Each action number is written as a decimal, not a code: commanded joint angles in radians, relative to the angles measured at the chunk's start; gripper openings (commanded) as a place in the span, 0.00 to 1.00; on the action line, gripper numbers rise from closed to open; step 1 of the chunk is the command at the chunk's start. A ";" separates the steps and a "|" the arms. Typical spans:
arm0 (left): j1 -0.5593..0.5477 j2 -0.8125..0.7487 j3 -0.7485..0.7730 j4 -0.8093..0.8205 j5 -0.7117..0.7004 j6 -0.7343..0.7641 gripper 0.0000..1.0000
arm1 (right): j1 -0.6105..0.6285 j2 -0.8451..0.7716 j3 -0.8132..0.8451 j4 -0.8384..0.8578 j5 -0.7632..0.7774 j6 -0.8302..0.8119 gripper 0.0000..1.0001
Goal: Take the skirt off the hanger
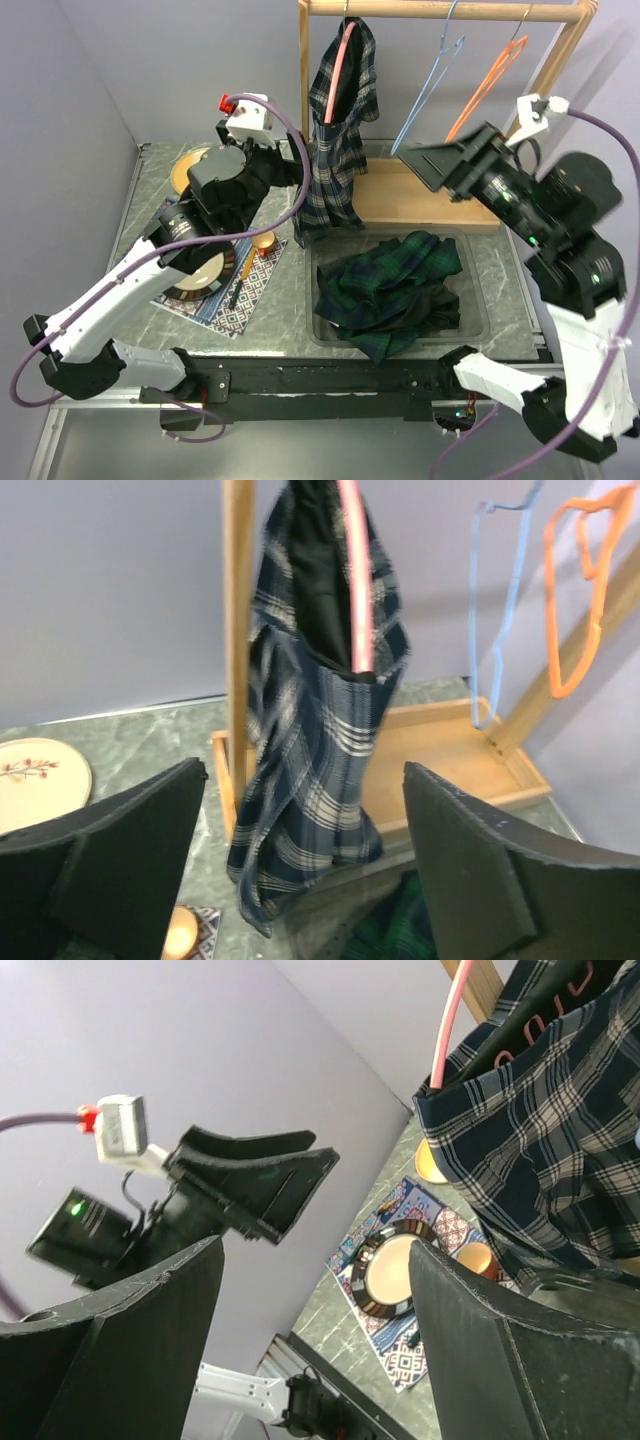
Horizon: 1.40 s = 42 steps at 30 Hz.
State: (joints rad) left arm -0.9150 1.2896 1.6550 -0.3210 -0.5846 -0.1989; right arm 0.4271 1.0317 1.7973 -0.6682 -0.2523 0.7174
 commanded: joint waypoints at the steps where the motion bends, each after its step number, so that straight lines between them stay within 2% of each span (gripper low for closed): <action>1: 0.046 0.036 0.049 0.028 -0.029 0.030 0.81 | 0.033 0.013 0.025 0.097 0.004 0.001 0.82; 4: 0.088 0.125 0.210 -0.036 0.038 0.047 0.82 | 0.068 -0.004 0.005 0.139 0.018 -0.036 0.82; 5: 0.090 0.178 0.304 -0.042 0.045 0.056 0.82 | 0.079 0.002 0.013 0.128 0.034 -0.042 0.82; 8: 0.096 0.287 0.455 -0.024 0.063 0.090 0.79 | 0.082 0.024 0.034 0.076 0.042 -0.056 0.82; 11: 0.100 0.393 0.587 -0.023 0.138 0.104 0.77 | 0.088 0.033 0.040 0.042 0.048 -0.058 0.82; 14: 0.103 0.480 0.692 -0.041 0.126 0.102 0.72 | 0.096 0.018 0.024 0.050 0.073 -0.084 0.82; 17: 0.108 0.505 0.663 0.043 0.100 0.133 0.70 | 0.099 0.033 0.054 0.030 0.062 -0.130 0.82; 21: 0.140 0.566 0.687 0.048 0.141 0.107 0.70 | 0.102 0.060 0.119 -0.037 0.050 -0.157 0.82; 25: 0.154 0.623 0.707 0.026 0.190 0.099 0.70 | 0.104 0.010 0.022 0.036 0.080 -0.148 0.82; 28: 0.159 0.634 0.664 0.052 0.189 0.118 0.66 | 0.104 0.019 0.023 0.035 0.099 -0.170 0.82; 29: 0.157 0.634 0.645 0.059 0.180 0.119 0.64 | 0.105 0.027 0.034 0.021 0.111 -0.179 0.82; 33: 0.159 0.631 0.631 0.077 0.187 0.131 0.39 | 0.104 0.033 0.021 0.011 0.156 -0.197 0.82; 36: 0.160 0.614 0.635 0.100 0.252 0.127 0.28 | 0.104 0.013 0.005 0.039 0.195 -0.233 0.82; 38: 0.159 0.603 0.637 0.126 0.295 0.128 0.26 | 0.105 0.018 0.019 0.036 0.219 -0.249 0.82; 40: 0.159 0.599 0.641 0.135 0.308 0.122 0.17 | 0.104 0.010 0.019 0.044 0.219 -0.248 0.83; 42: 0.159 0.600 0.647 0.155 0.321 0.122 0.01 | 0.104 -0.002 -0.022 0.080 0.211 -0.231 0.82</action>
State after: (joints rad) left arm -0.7525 1.9438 2.2780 -0.2798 -0.3511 -0.0860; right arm 0.5259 1.0599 1.8050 -0.6727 -0.0700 0.4992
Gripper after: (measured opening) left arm 0.157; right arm 0.825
